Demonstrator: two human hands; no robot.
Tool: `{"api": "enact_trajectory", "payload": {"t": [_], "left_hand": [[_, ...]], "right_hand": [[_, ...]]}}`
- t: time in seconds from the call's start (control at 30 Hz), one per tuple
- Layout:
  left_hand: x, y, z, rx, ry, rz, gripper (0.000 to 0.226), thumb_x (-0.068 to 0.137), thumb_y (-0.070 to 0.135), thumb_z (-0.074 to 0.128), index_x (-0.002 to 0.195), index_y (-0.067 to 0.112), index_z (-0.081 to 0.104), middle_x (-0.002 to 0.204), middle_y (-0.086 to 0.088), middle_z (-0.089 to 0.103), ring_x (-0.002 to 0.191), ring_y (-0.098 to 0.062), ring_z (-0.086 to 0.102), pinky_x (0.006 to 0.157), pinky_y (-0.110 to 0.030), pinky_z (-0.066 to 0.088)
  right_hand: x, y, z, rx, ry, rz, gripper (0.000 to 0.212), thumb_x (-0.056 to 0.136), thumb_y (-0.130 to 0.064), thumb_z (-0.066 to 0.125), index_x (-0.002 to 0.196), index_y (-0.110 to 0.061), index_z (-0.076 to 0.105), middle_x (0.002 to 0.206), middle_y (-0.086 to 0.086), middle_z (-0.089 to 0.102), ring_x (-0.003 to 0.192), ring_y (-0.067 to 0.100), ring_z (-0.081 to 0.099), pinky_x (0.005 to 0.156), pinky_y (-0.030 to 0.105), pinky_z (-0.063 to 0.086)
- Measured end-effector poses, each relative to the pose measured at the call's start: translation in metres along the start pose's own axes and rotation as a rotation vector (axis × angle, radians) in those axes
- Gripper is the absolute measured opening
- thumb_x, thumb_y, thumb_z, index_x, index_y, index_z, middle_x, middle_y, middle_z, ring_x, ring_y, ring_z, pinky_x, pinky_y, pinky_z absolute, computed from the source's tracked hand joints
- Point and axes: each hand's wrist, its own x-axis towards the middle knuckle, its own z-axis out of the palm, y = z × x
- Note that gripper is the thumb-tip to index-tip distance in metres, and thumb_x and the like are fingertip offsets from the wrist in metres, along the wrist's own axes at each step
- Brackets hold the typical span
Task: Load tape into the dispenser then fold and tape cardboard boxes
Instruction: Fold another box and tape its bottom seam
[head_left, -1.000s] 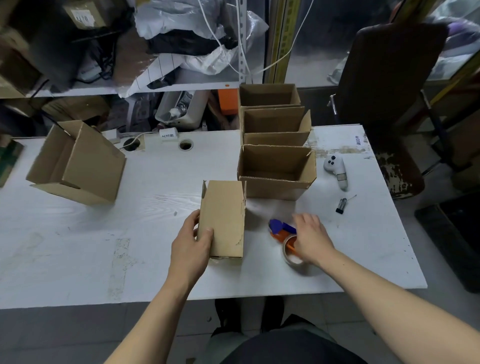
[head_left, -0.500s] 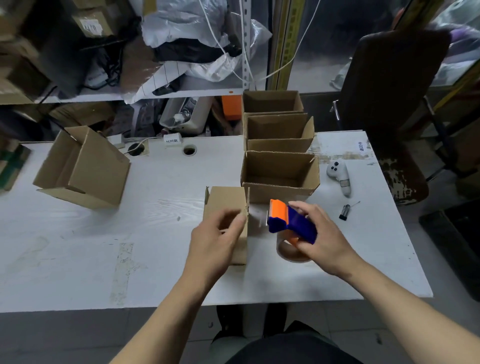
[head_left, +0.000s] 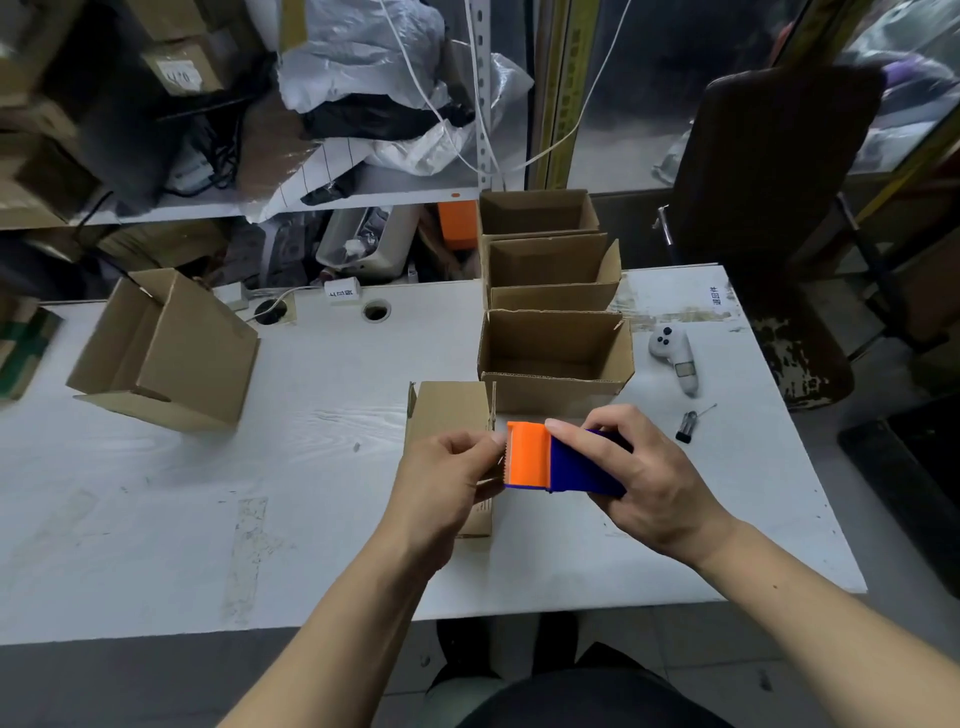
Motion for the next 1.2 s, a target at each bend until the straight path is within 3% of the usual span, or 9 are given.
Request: {"api": "enact_trajectory", "payload": {"t": [0.13, 0.37, 0.7, 0.93, 1.1, 1.2], "left_hand": [[0.005, -0.005, 0.000, 0.220, 0.144, 0.091, 0.023, 0.099, 0.032, 0.069, 0.082, 0.019, 0.077, 0.076, 0.002, 0.076, 0.080, -0.017, 0.077, 0.084, -0.044, 0.065], [0.002, -0.007, -0.003, 0.460, 0.201, 0.249, 0.022, 0.102, 0.038, 0.064, 0.083, 0.031, 0.072, 0.075, 0.011, 0.075, 0.076, -0.011, 0.073, 0.078, -0.045, 0.063], [0.007, 0.007, -0.019, 0.487, 0.247, 0.239, 0.016, 0.101, 0.027, 0.066, 0.088, 0.025, 0.075, 0.075, 0.017, 0.077, 0.070, 0.000, 0.072, 0.081, -0.037, 0.063], [0.012, 0.017, -0.034, 0.473, 0.269, 0.247, 0.016, 0.101, 0.025, 0.067, 0.088, 0.023, 0.075, 0.076, 0.014, 0.078, 0.072, -0.005, 0.075, 0.084, -0.041, 0.063], [0.012, 0.020, -0.035, 0.527, 0.284, 0.267, 0.019, 0.101, 0.026, 0.065, 0.084, 0.024, 0.075, 0.075, 0.017, 0.077, 0.074, -0.003, 0.074, 0.084, -0.039, 0.062], [0.013, 0.015, -0.022, 0.724, 0.303, 0.418, 0.021, 0.101, 0.028, 0.061, 0.083, 0.021, 0.071, 0.073, 0.009, 0.077, 0.074, -0.014, 0.074, 0.074, -0.035, 0.058]], "right_hand": [[0.003, -0.003, 0.001, -0.036, 0.012, -0.037, 0.073, 0.081, -0.006, 0.083, 0.148, -0.016, 0.057, 0.123, 0.009, 0.050, 0.103, 0.025, 0.054, 0.081, 0.029, 0.053], [0.007, -0.003, -0.004, -0.057, 0.008, -0.056, 0.075, 0.077, -0.003, 0.085, 0.147, -0.014, 0.059, 0.122, 0.008, 0.048, 0.102, 0.024, 0.054, 0.076, 0.032, 0.056], [0.001, 0.013, -0.012, -0.103, 0.004, -0.061, 0.074, 0.085, -0.006, 0.079, 0.153, -0.017, 0.050, 0.122, 0.014, 0.052, 0.105, 0.025, 0.053, 0.077, 0.037, 0.059], [0.000, 0.029, -0.019, -0.158, -0.021, -0.039, 0.087, 0.075, -0.004, 0.087, 0.152, -0.017, 0.047, 0.126, 0.012, 0.049, 0.108, 0.027, 0.054, 0.076, 0.037, 0.058], [-0.002, 0.027, -0.019, -0.182, -0.002, -0.048, 0.068, 0.088, -0.018, 0.068, 0.152, -0.016, 0.047, 0.125, 0.014, 0.052, 0.108, 0.026, 0.054, 0.077, 0.033, 0.054], [0.004, 0.014, -0.012, -0.297, -0.017, -0.013, 0.068, 0.089, -0.011, 0.075, 0.152, -0.015, 0.052, 0.115, 0.016, 0.058, 0.097, 0.030, 0.057, 0.068, 0.039, 0.051]]}}
